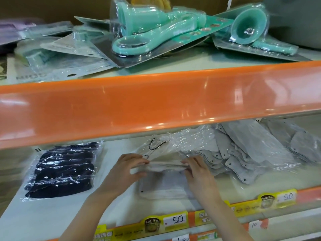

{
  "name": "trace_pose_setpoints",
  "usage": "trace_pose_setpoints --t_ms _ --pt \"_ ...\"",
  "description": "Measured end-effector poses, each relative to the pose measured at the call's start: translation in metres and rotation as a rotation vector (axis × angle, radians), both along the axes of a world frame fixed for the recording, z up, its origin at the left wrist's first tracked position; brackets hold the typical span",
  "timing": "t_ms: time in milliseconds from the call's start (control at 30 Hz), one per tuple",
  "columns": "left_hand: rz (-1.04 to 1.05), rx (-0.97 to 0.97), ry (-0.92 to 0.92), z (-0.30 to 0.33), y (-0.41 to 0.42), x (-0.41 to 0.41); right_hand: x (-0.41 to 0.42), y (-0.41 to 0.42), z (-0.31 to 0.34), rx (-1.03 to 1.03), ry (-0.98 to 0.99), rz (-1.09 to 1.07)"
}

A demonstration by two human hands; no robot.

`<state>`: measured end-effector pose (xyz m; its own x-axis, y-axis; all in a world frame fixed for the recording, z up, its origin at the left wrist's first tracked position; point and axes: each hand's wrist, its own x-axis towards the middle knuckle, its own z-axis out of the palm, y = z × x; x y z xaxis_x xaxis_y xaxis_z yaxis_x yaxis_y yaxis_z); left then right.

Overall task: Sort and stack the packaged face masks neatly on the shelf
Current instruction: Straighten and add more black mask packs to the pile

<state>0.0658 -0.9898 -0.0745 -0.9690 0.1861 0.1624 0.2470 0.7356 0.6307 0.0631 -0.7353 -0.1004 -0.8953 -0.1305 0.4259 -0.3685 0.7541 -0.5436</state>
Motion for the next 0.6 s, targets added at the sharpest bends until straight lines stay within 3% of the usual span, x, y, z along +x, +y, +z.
trace_pose_setpoints --t_ms 133,367,600 --pt "0.155 0.176 0.064 0.005 0.0 -0.004 -0.007 0.008 0.004 -0.087 0.043 -0.072" --pt "0.359 0.595 -0.144 -0.003 0.01 -0.003 -0.008 0.017 0.006 -0.201 0.06 -0.144" --pt "0.334 0.636 -0.237 -0.002 0.015 -0.002 0.003 0.017 -0.001 -0.068 0.128 0.036"
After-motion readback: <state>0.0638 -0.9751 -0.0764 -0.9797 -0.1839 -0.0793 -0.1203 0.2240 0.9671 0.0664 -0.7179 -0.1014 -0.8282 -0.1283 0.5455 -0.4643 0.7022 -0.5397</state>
